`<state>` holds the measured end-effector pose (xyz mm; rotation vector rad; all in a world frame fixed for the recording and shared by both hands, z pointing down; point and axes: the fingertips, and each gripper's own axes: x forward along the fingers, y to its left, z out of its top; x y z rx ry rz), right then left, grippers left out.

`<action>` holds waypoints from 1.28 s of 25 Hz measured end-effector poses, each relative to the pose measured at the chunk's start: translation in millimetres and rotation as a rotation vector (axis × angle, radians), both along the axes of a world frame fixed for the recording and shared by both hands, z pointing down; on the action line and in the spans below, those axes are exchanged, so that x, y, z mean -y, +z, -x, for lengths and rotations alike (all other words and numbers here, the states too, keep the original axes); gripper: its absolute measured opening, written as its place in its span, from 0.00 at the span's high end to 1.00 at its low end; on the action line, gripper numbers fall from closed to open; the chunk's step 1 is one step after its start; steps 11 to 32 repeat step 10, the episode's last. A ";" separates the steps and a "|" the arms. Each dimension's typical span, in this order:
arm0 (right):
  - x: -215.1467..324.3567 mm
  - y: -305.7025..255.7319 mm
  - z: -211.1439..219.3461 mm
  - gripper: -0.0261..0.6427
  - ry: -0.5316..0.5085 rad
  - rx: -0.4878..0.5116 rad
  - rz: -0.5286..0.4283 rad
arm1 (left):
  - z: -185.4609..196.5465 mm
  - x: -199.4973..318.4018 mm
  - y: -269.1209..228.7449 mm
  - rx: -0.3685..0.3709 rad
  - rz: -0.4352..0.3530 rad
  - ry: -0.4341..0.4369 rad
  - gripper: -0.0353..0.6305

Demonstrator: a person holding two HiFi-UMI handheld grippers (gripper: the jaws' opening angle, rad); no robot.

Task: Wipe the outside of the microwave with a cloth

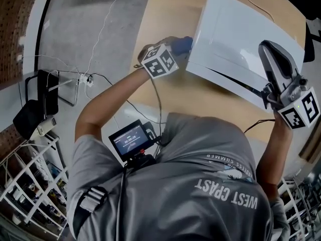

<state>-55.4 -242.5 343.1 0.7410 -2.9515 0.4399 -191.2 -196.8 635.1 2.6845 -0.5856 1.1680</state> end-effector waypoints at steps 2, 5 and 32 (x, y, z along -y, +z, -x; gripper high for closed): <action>-1.3 -0.1 -0.5 0.90 0.001 -0.001 0.002 | -0.7 -0.5 -0.4 -0.002 0.000 -0.002 0.81; -2.0 -0.9 -1.7 0.90 0.006 -0.001 0.003 | -1.3 -0.3 -0.9 -0.004 -0.001 -0.003 0.81; -1.6 0.9 -2.6 0.90 0.013 -0.002 0.006 | -1.5 1.6 -0.5 -0.004 -0.005 -0.003 0.81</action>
